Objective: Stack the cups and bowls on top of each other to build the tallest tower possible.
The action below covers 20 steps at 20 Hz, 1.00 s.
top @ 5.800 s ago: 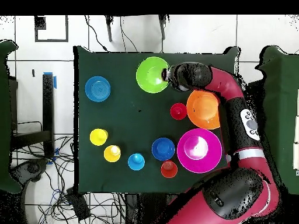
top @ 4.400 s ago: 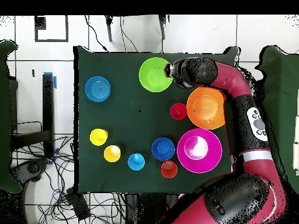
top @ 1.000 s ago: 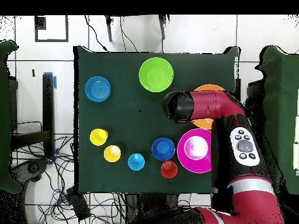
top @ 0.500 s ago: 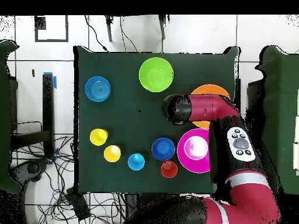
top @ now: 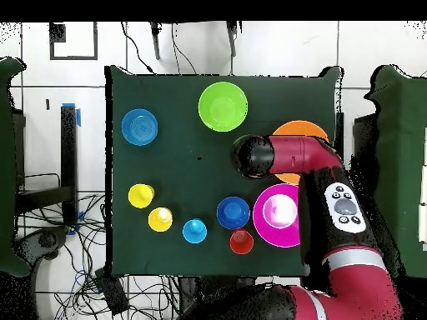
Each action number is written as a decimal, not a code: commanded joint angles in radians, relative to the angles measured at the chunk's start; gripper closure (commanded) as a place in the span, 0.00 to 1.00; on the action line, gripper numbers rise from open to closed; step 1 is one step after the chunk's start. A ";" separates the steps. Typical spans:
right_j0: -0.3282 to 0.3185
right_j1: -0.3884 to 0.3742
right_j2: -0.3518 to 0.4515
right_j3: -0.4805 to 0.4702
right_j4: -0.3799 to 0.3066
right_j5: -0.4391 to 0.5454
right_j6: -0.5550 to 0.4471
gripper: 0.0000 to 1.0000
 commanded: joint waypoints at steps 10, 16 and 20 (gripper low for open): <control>-0.013 -0.004 0.033 0.069 0.023 0.041 0.002 0.00; -0.027 -0.019 0.040 0.094 0.029 0.040 -0.006 0.00; -0.039 -0.030 0.041 0.106 0.031 0.050 -0.014 0.00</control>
